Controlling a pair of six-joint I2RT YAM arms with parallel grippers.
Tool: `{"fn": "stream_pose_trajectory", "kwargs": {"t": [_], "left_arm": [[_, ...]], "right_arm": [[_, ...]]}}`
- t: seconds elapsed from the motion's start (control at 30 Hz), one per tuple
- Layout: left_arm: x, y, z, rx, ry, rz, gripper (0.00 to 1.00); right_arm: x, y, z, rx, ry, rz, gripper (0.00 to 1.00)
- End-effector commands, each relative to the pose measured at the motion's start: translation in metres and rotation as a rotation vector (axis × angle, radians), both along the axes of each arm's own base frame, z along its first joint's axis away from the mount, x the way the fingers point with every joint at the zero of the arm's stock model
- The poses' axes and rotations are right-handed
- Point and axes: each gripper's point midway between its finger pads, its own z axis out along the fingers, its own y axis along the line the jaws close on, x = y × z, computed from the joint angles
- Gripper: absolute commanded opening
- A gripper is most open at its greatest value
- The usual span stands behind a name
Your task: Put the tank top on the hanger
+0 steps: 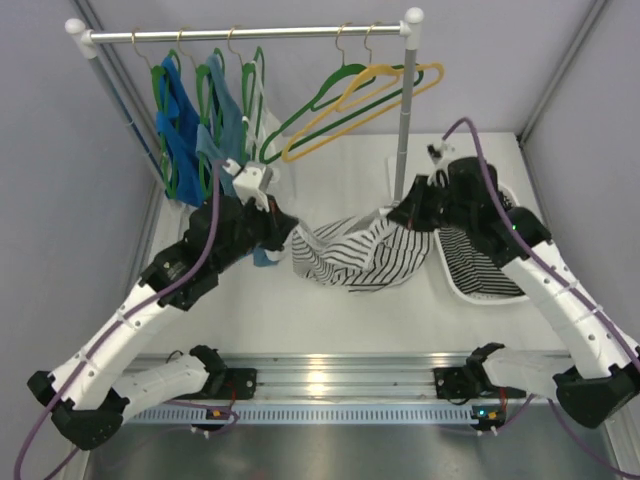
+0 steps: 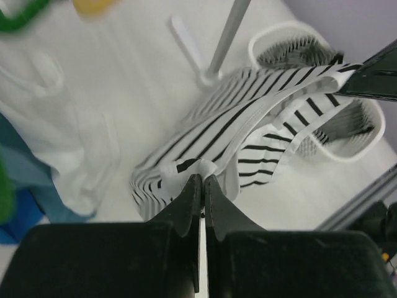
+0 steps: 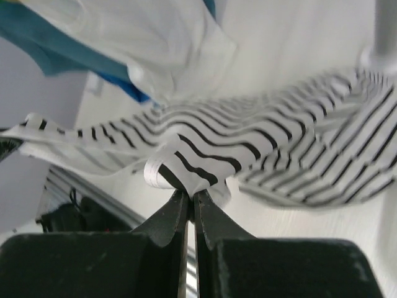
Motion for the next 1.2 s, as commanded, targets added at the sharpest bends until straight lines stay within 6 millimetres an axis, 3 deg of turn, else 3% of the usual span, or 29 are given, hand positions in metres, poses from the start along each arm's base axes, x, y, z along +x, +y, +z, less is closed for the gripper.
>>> {"fn": "stream_pose_trajectory", "kwargs": {"t": [0.0, 0.03, 0.07, 0.13, 0.17, 0.27, 0.37, 0.4, 0.43, 0.5, 0.6, 0.73, 0.83, 0.93, 0.97, 1.0, 1.03, 1.13, 1.17], "left_arm": [[-0.018, -0.011, -0.067, -0.033, 0.162, -0.04, 0.0], [-0.022, -0.015, -0.074, -0.059, 0.163, -0.052, 0.0], [-0.028, -0.015, -0.113, -0.027, 0.23, -0.054, 0.0], [-0.037, -0.02, -0.141, -0.04, 0.29, -0.056, 0.0], [-0.041, -0.019, -0.171, -0.022, 0.326, -0.05, 0.0], [-0.048, -0.018, -0.218, -0.009, 0.401, -0.03, 0.03], [-0.053, -0.015, -0.239, 0.004, 0.439, -0.024, 0.18], [-0.053, -0.014, -0.238, 0.008, 0.431, -0.029, 0.29], [-0.053, -0.013, -0.235, 0.009, 0.423, -0.029, 0.32], [-0.051, -0.009, -0.222, 0.022, 0.387, -0.026, 0.4], [-0.049, -0.007, -0.198, 0.035, 0.34, -0.034, 0.43], [-0.057, -0.003, -0.175, 0.056, 0.309, -0.078, 0.45], [-0.071, -0.013, -0.139, 0.017, 0.251, -0.209, 0.45], [-0.086, -0.024, -0.083, -0.059, 0.135, -0.344, 0.44], [-0.088, -0.025, -0.05, -0.091, 0.064, -0.369, 0.44], [-0.088, -0.025, -0.031, -0.112, 0.022, -0.379, 0.44], [-0.088, -0.023, 0.006, -0.156, -0.054, -0.373, 0.44], [-0.07, -0.019, 0.068, -0.206, -0.223, -0.306, 0.45], [-0.067, -0.013, 0.102, -0.212, -0.321, -0.28, 0.45]], "right_arm": [[-0.041, 0.008, -0.043, 0.041, 0.085, 0.065, 0.0], [-0.053, 0.005, -0.05, 0.065, 0.098, 0.058, 0.0], [-0.063, 0.0, -0.092, 0.027, 0.183, 0.052, 0.0], [-0.078, -0.005, -0.12, 0.013, 0.239, 0.052, 0.0], [-0.086, -0.011, -0.149, -0.02, 0.296, 0.042, 0.0], [-0.094, -0.015, -0.187, -0.056, 0.368, 0.023, 0.02], [-0.093, -0.019, -0.208, -0.108, 0.4, -0.003, 0.1], [-0.091, -0.021, -0.213, -0.135, 0.402, -0.019, 0.16], [-0.09, -0.022, -0.213, -0.15, 0.4, -0.025, 0.19], [-0.086, -0.024, -0.21, -0.163, 0.385, -0.034, 0.3], [-0.081, -0.028, -0.203, -0.192, 0.362, -0.055, 0.46], [-0.078, -0.034, -0.197, -0.224, 0.345, -0.065, 0.57], [-0.078, -0.036, -0.187, -0.226, 0.325, -0.066, 0.59], [-0.077, -0.035, -0.178, -0.226, 0.307, -0.057, 0.59], [-0.073, -0.038, -0.173, -0.231, 0.288, -0.073, 0.6], [-0.072, -0.037, -0.172, -0.23, 0.285, -0.072, 0.6], [-0.071, -0.037, -0.171, -0.235, 0.283, -0.068, 0.6], [-0.07, -0.033, -0.171, -0.225, 0.277, -0.053, 0.6], [-0.067, -0.031, -0.17, -0.218, 0.268, -0.053, 0.61]]}}
